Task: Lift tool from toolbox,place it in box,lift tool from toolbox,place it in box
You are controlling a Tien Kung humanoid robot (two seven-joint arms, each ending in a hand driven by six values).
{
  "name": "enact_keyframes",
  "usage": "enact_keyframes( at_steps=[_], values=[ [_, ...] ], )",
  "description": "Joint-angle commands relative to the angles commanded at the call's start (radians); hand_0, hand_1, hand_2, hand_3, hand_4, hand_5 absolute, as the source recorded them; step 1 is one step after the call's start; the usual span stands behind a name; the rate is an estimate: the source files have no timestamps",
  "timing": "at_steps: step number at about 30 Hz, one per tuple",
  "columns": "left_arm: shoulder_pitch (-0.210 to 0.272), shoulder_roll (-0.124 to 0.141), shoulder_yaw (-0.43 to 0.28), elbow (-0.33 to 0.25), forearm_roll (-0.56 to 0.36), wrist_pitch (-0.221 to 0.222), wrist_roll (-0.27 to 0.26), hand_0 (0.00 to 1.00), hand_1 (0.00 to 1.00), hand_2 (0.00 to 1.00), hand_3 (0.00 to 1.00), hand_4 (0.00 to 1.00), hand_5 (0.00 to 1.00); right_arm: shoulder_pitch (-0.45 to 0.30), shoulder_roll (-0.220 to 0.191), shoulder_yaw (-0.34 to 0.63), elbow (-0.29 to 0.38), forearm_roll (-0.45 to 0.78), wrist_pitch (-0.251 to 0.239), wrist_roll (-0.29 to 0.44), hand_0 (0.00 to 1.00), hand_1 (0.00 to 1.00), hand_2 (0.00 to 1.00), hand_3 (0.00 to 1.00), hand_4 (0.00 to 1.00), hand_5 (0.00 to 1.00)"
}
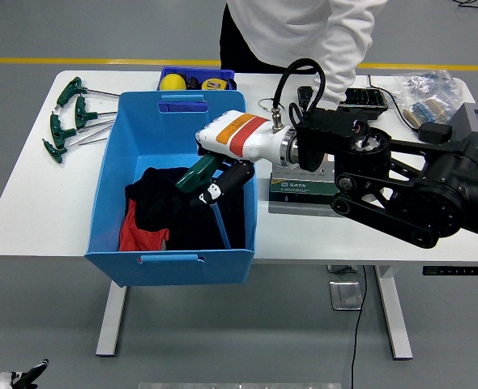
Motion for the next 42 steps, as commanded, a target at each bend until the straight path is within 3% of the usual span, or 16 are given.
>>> enact_keyframes(
  at_steps=[5, 6, 11, 12, 17, 18, 29, 36, 41, 42],
  values=[
    [-0.001, 0.001, 0.001, 0.000, 0.005, -0.003, 0.003, 0.600, 0.514, 0.669, 0.694, 0.754, 0.693, 0.001, 0.004, -0.005, -0.006, 0.014, 0.031, 0.008, 0.227, 0.210, 0.327, 0.426, 0.998, 0.818],
    [-0.001, 0.001, 0.000, 0.000, 0.008, -0.003, 0.004, 0.595, 0.513, 0.669, 0.697, 0.754, 0.693, 0.001, 0.005, -0.005, -0.009, 0.018, 0.031, 0.010, 0.479, 0.517, 0.615, 0.630, 0.998, 0.819],
    [-0.002, 0.000, -0.013, 0.000, 0.021, -0.001, 0.007, 0.595, 0.513, 0.669, 0.697, 0.754, 0.693, 0.000, 0.012, 0.001, -0.022, 0.029, 0.013, 0.018, 0.479, 0.517, 0.615, 0.630, 0.998, 0.819],
    [-0.002, 0.000, -0.014, 0.000, 0.022, -0.001, 0.008, 0.593, 0.513, 0.668, 0.697, 0.755, 0.694, 0.000, 0.014, 0.003, -0.025, 0.030, 0.006, 0.021, 0.653, 0.667, 0.745, 0.732, 0.998, 0.814],
    [-0.005, 0.002, -0.016, 0.000, 0.029, -0.001, 0.011, 0.593, 0.513, 0.668, 0.697, 0.755, 0.694, 0.011, 0.017, 0.007, -0.035, 0.034, -0.013, 0.026, 0.653, 0.667, 0.745, 0.732, 0.998, 0.814],
    [-0.006, 0.003, -0.015, 0.000, 0.029, -0.001, 0.011, 0.586, 0.511, 0.668, 0.696, 0.754, 0.695, 0.014, 0.017, 0.008, -0.036, 0.033, -0.014, 0.026, 0.723, 0.719, 0.794, 0.766, 0.998, 0.823],
    [-0.018, 0.005, -0.001, 0.000, 0.012, 0.002, 0.007, 0.584, 0.508, 0.666, 0.698, 0.755, 0.695, 0.030, -0.009, 0.057, -0.073, -0.005, -0.045, 0.044, 0.737, 0.734, 0.802, 0.772, 0.998, 0.824],
    [-0.020, 0.006, 0.004, 0.000, 0.005, 0.002, 0.006, 0.579, 0.503, 0.665, 0.696, 0.755, 0.695, 0.040, -0.021, 0.089, -0.236, -0.165, -0.131, 0.067, 0.753, 0.731, 0.785, 0.741, 0.998, 0.810],
    [-0.021, 0.005, 0.008, 0.000, 0.002, 0.000, 0.007, 0.579, 0.503, 0.665, 0.696, 0.755, 0.695, 0.031, -0.012, 0.074, -0.351, -0.139, -0.153, 0.087, 0.753, 0.731, 0.785, 0.741, 0.998, 0.810],
    [-0.021, 0.005, 0.009, 0.000, 0.003, 0.000, 0.008, 0.579, 0.501, 0.666, 0.700, 0.755, 0.695, 0.030, -0.004, 0.064, -0.379, -0.132, -0.157, 0.093, 0.741, 0.696, 0.732, 0.687, 0.998, 0.809]
  ],
)
